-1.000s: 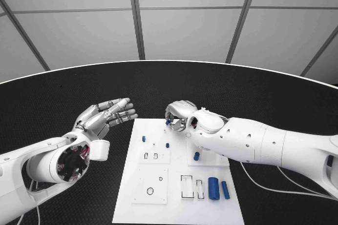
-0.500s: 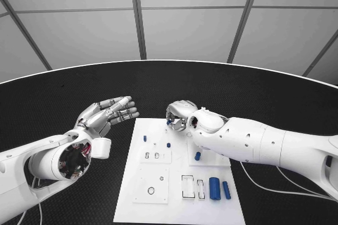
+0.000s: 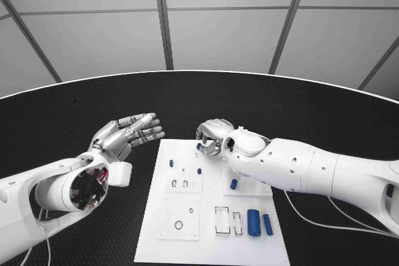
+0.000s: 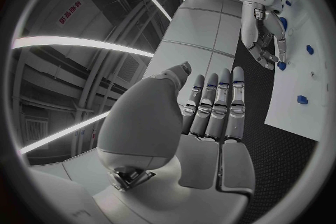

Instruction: Assemble the parts on the task board

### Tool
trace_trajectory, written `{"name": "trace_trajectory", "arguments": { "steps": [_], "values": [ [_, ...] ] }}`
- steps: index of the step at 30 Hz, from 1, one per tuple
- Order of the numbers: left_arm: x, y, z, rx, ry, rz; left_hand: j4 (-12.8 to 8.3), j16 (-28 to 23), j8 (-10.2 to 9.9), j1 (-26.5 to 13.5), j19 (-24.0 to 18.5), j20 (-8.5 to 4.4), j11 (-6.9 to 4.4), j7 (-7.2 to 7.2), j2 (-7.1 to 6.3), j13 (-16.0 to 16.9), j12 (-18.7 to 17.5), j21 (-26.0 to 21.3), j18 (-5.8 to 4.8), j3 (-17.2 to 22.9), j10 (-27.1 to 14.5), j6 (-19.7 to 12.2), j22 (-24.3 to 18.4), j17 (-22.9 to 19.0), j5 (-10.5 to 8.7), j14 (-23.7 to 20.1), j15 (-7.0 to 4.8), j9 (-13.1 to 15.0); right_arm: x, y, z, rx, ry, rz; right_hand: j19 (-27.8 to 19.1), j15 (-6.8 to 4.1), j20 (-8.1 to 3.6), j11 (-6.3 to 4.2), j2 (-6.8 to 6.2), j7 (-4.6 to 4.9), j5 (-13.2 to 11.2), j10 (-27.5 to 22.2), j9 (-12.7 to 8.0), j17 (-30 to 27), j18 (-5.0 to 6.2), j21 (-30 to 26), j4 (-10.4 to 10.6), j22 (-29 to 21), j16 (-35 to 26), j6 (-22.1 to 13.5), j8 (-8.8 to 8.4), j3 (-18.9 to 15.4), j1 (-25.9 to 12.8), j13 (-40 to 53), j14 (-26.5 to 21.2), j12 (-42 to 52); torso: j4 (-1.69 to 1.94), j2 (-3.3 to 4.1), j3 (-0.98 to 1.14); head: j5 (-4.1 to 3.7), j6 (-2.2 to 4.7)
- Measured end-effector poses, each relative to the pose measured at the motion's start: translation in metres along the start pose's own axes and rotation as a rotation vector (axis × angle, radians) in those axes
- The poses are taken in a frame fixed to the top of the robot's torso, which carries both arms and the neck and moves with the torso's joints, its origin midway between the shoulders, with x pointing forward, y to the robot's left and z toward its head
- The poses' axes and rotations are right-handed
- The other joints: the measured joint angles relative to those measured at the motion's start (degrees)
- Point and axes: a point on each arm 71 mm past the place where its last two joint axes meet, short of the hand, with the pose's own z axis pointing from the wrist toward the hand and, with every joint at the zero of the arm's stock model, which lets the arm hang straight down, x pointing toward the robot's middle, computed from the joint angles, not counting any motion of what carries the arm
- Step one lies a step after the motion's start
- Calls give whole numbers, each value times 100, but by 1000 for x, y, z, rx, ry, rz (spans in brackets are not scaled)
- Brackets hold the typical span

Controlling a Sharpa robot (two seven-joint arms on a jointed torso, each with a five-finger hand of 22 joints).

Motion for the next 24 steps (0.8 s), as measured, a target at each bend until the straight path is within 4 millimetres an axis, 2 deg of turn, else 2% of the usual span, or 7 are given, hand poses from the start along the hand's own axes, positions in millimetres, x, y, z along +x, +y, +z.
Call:
{"name": "trace_trajectory", "arguments": {
  "steps": [10,14,17,20,24],
  "values": [
    [-1,0,0,2,-5,2,-10,-14,-16,0,0,0,19,-9,0,1,-13,0,0,10,-19,-29,-4,0,0,-17,17,-6,-2,-4,-6,3,-6,5,0,0,0,0,-28,-8,-22,0,-1,-29,1,-28,0,-27,0,-8,-8,0,29,0,0,0,-3,1,8,13,8],
    [-3,0,1,3,-9,4,-16,-24,-16,0,0,0,19,-9,0,0,-25,0,0,16,-19,-29,-4,0,0,-17,17,-5,-6,-7,-17,-1,-28,24,0,0,0,0,-43,7,-22,0,5,-51,2,-32,0,-32,0,7,-8,0,14,3,0,0,-8,-5,16,18,-2],
    [-4,0,1,3,-11,4,-16,-24,-16,0,0,0,19,-9,0,1,-25,0,0,16,-19,-29,-3,0,0,-17,17,-5,-13,-12,-27,1,-48,64,0,0,0,0,-51,11,4,88,30,-69,3,-54,16,-42,0,143,10,16,6,29,0,0,-21,-13,23,9,19],
    [-5,0,2,4,-15,6,-16,-24,-16,0,0,0,19,-9,0,1,-25,0,0,16,-19,-28,-3,3,0,-17,17,-5,-20,-20,-41,10,-52,126,-21,19,20,22,-110,24,12,190,36,-72,3,-54,58,-51,0,170,16,-27,-53,59,-19,6,-48,-25,34,-5,45],
    [-8,0,4,4,-20,8,-16,-24,-16,0,0,0,19,-9,0,1,-25,0,0,16,-19,-28,-3,5,0,-17,17,-5,-24,-38,-59,47,-21,202,-20,19,20,-4,-319,12,-121,256,19,7,3,-65,231,-48,35,131,-67,-271,-262,98,-19,32,-92,-41,55,-7,73]
  ]
}}
